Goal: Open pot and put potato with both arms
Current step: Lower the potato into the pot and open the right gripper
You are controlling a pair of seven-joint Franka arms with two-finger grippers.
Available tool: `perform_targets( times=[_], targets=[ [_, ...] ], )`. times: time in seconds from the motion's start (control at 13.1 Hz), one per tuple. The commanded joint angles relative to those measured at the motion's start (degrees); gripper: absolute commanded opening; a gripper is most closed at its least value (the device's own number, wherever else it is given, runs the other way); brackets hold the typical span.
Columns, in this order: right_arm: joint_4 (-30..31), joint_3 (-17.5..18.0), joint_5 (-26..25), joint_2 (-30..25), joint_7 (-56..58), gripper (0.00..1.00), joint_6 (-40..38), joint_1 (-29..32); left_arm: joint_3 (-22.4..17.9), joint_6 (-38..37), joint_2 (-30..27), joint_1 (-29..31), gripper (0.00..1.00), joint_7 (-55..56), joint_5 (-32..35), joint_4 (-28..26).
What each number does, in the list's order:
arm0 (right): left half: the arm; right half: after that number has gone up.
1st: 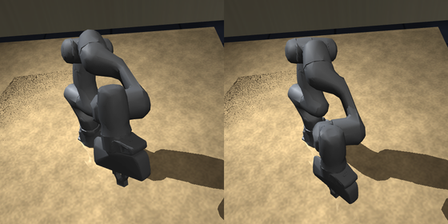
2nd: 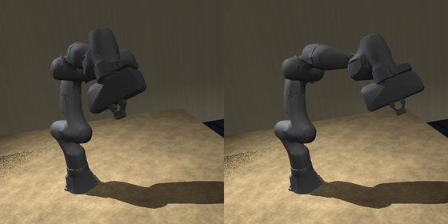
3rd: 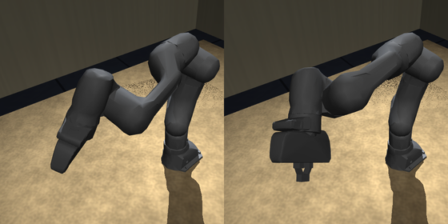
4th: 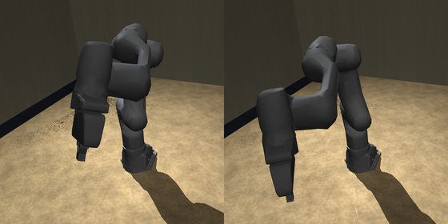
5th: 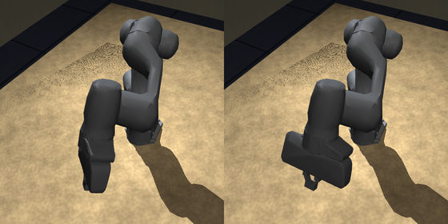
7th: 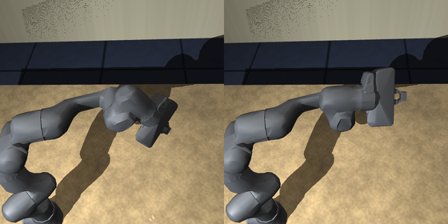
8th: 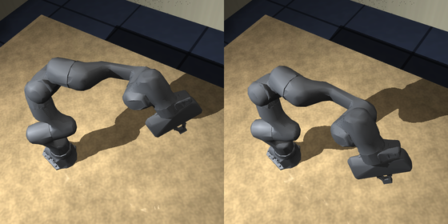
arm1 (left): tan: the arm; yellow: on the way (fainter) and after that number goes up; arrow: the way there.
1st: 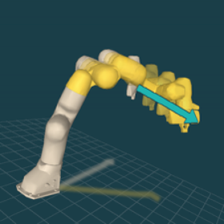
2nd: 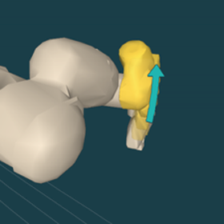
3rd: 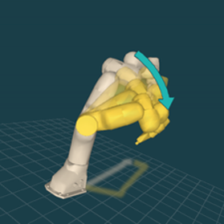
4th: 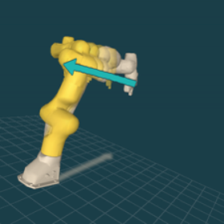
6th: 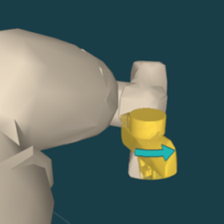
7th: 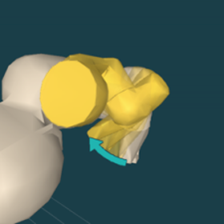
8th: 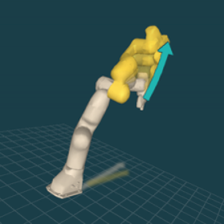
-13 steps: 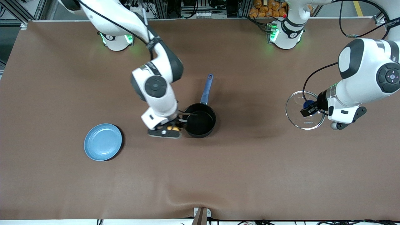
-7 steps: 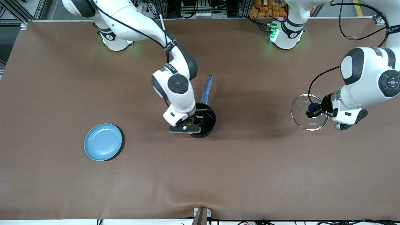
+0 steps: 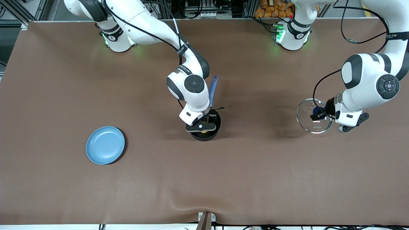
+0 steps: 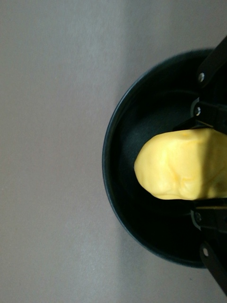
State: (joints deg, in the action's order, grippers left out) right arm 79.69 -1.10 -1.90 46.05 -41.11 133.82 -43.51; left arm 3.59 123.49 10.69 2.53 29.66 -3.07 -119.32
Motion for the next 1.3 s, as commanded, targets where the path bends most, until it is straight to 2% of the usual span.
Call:
perform_targets(
  times=[0.0, 0.38, 0.46, 0.54, 0.61, 0.69, 1.0, 1.23],
  targets=[
    [-1.56, 0.04, -0.56, 2.46, -0.29, 0.00, 1.44, -0.17, 0.37, 4.02, 0.47, 0.63, 0.00, -1.27, -1.24, -2.05],
    [-1.21, 0.04, -0.48, 3.70, -0.29, 0.00, 2.50, -0.34, 1.42, 10.18, 3.01, 0.28, 0.00, -1.36, -1.24, -4.08],
    [-1.03, 0.04, -0.48, 3.96, -0.29, 0.02, 2.50, -0.34, 1.51, 11.50, 3.80, 0.28, 0.00, -1.36, -1.24, -4.17],
    [-0.94, 0.04, -0.30, 4.31, -0.29, 0.32, 2.50, -0.34, 1.94, 12.55, 4.50, 0.19, 0.00, -1.36, -1.24, -4.17],
    [-0.94, 0.04, -0.21, 4.31, -0.29, 0.52, 2.58, -0.34, 2.21, 13.96, 5.38, 0.19, 0.00, -1.36, -1.24, -4.17],
    [-0.94, 0.04, -0.30, 4.31, -0.37, 0.80, 2.58, -0.34, 2.30, 14.84, 6.09, 0.19, 0.00, -1.36, -1.24, -4.25],
    [-1.03, 0.04, 0.31, 2.48, -0.37, 0.82, 2.23, -0.26, 2.30, 19.76, 7.76, 0.11, 0.00, -1.36, -1.15, -6.19],
    [-0.85, 0.04, 0.32, -2.87, 0.07, 0.82, -1.70, 0.36, 2.30, 19.95, 8.55, -0.16, 0.00, -1.36, -1.15, -6.10]
  ],
)
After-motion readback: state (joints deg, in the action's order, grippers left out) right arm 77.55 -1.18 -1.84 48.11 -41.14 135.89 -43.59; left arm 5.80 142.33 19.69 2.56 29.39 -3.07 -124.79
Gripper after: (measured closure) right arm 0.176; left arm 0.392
